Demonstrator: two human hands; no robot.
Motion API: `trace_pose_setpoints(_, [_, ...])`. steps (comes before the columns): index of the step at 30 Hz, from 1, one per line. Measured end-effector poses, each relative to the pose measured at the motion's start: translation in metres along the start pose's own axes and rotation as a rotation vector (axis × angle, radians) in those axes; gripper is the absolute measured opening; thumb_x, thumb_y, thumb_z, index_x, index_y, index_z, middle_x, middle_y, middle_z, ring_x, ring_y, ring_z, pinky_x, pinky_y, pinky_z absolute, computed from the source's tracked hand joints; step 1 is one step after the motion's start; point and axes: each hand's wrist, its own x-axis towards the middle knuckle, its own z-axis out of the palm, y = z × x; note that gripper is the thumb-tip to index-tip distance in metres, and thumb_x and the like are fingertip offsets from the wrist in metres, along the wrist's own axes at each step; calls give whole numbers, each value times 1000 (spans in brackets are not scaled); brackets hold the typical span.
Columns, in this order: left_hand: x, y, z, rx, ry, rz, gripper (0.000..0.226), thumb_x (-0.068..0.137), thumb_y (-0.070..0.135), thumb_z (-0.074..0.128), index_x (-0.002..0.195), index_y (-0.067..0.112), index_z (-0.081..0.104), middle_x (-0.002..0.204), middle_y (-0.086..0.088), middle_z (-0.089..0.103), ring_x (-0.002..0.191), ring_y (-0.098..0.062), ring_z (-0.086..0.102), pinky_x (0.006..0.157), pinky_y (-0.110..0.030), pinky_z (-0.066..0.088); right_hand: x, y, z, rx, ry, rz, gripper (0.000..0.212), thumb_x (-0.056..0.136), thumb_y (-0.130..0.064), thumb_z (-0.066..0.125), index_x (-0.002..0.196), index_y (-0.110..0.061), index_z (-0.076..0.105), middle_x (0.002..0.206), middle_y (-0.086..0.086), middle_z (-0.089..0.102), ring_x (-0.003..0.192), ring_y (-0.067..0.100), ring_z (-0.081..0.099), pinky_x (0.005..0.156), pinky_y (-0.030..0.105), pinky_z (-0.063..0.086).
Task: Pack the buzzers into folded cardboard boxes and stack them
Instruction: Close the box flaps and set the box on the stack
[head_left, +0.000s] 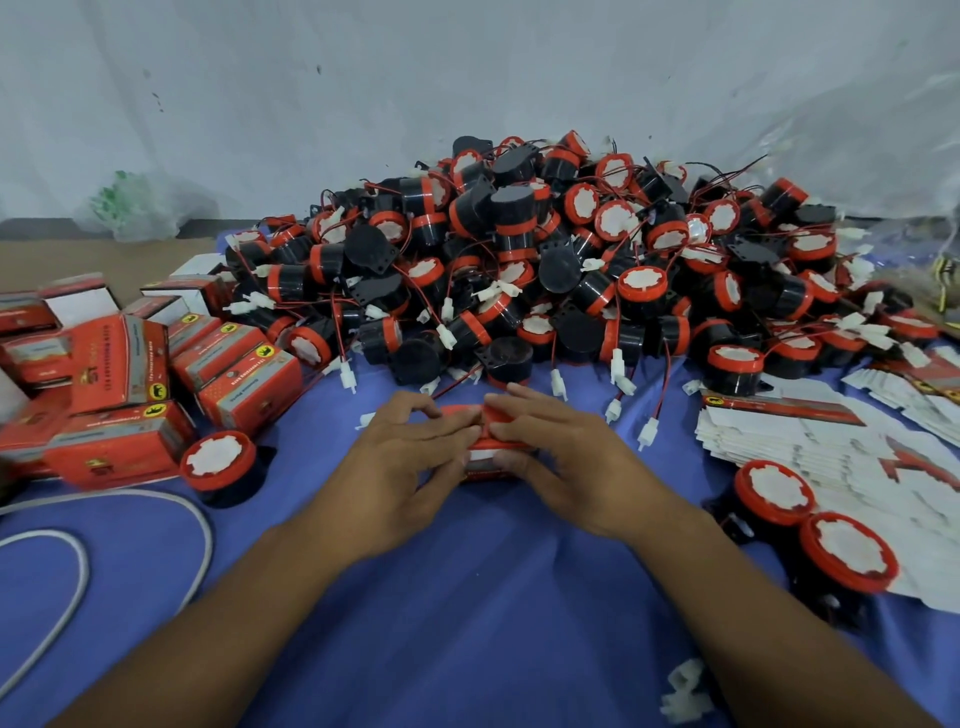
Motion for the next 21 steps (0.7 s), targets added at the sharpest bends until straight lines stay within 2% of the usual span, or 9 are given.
trace_pose_setpoints(2, [-2, -4, -1, -30, -69, -28, 38, 98, 35, 50, 127, 19, 68, 136, 24, 54, 116, -13, 44, 101, -17, 37, -1, 0, 0, 3, -7, 6, 28, 93, -16, 70, 117, -1, 71, 137, 12, 60, 136, 10, 43, 117, 35, 36])
trace_pose_setpoints(4, [-3, -5, -2, -9, -114, -35, 39, 99, 39, 50, 130, 21, 66, 140, 18, 55, 123, -14, 41, 107, -20, 35, -2, 1, 1, 8, -34, 35, 31, 95, -18, 67, 122, -3, 69, 143, 10, 55, 142, 15, 40, 117, 37, 36])
trace_pose_setpoints(8, [-1, 2, 2, 113, -69, 17, 35, 95, 22, 56, 119, 1, 70, 134, -10, 63, 134, -42, 46, 109, -52, 41, -4, 1, 2, -26, -196, 85, 51, 100, -24, 59, 148, -19, 44, 161, 0, 30, 153, 14, 15, 124, 30, 18])
trace_pose_setpoints(10, [1, 6, 4, 167, -46, 55, 35, 95, 17, 52, 116, -4, 70, 128, -16, 65, 130, -46, 49, 103, -58, 46, -5, 3, 1, -55, -219, 95, 53, 100, -25, 58, 151, -21, 40, 163, 0, 24, 154, 15, 10, 125, 29, 14])
trace_pose_setpoints(13, [1, 10, 7, 319, -12, 137, 27, 86, 5, 68, 109, -8, 72, 119, -19, 69, 117, -48, 59, 91, -60, 49, -6, 3, 1, -92, -240, 110, 53, 101, -25, 56, 151, -24, 40, 164, 3, 24, 151, 17, 19, 123, 28, 17])
trace_pose_setpoints(15, [-3, 11, 9, 279, -45, 90, 44, 75, -2, 80, 116, -9, 68, 126, -21, 65, 120, -48, 56, 94, -60, 45, -7, 2, 3, -45, -213, 160, 51, 100, -24, 58, 148, -26, 43, 161, -1, 28, 145, 13, 29, 120, 24, 23])
trace_pose_setpoints(17, [-10, 11, 12, 191, -87, 31, 59, 77, 3, 81, 131, -5, 59, 139, -16, 55, 132, -41, 47, 105, -52, 42, -6, 0, 4, 48, -138, 223, 46, 98, -20, 63, 142, -24, 53, 152, -8, 39, 138, 6, 37, 116, 18, 26])
trace_pose_setpoints(19, [-12, 6, 11, 45, -91, -56, 66, 83, 13, 79, 141, 3, 50, 145, -5, 48, 139, -23, 41, 115, -27, 32, -3, -1, 2, 222, -42, 308, 35, 97, -20, 64, 131, -25, 62, 138, -11, 55, 127, 0, 50, 110, 23, 39])
trace_pose_setpoints(21, [-7, 4, 4, -131, -31, -243, 64, 85, 27, 78, 142, 15, 50, 136, 12, 49, 128, -1, 44, 106, -2, 24, -1, -2, -3, 375, -18, 410, 26, 96, -32, 60, 122, -31, 63, 123, -11, 64, 115, 4, 60, 99, 32, 50])
